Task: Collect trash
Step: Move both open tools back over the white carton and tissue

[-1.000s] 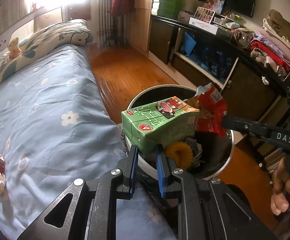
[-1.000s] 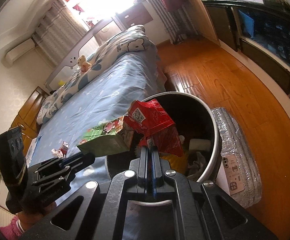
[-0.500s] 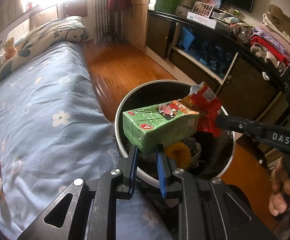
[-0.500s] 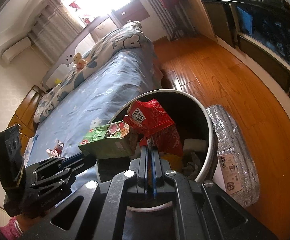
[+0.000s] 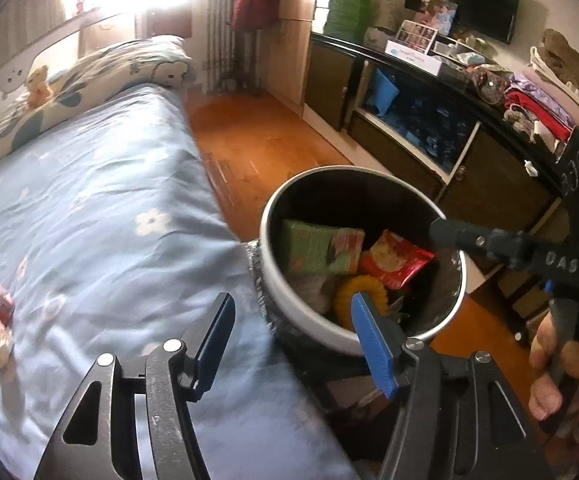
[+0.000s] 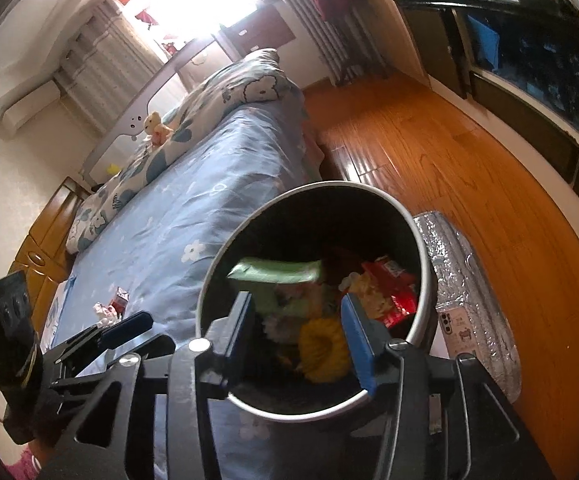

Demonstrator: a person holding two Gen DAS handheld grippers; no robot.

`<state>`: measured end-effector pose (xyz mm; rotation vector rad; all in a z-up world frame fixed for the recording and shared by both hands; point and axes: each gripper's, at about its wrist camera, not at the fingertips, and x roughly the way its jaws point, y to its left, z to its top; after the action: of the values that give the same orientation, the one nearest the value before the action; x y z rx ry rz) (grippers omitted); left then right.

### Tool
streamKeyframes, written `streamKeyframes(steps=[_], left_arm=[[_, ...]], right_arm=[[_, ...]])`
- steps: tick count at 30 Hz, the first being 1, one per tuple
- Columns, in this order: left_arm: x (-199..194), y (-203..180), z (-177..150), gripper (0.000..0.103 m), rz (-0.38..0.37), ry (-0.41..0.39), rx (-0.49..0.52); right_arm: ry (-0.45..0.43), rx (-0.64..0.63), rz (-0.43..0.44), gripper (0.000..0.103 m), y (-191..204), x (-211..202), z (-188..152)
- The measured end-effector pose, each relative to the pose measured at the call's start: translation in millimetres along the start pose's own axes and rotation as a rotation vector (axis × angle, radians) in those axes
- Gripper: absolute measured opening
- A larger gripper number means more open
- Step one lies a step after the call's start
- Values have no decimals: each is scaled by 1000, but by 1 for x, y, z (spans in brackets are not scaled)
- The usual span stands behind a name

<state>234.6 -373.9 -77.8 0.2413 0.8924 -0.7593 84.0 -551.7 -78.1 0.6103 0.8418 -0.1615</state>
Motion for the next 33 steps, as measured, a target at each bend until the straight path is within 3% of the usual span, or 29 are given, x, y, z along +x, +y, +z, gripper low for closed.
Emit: streamKeyframes(steps=[2, 16, 33], left_arm=[[-10, 7, -10, 61, 15, -4, -14], [-71, 61, -73, 63, 121, -10, -181], [-144, 143, -139, 63, 279, -22, -413]], right_arm=[[-12, -15, 4, 64, 8, -2, -2], [17, -137, 90, 76, 81, 13, -24], [150, -286, 218, 77, 188, 73, -67]])
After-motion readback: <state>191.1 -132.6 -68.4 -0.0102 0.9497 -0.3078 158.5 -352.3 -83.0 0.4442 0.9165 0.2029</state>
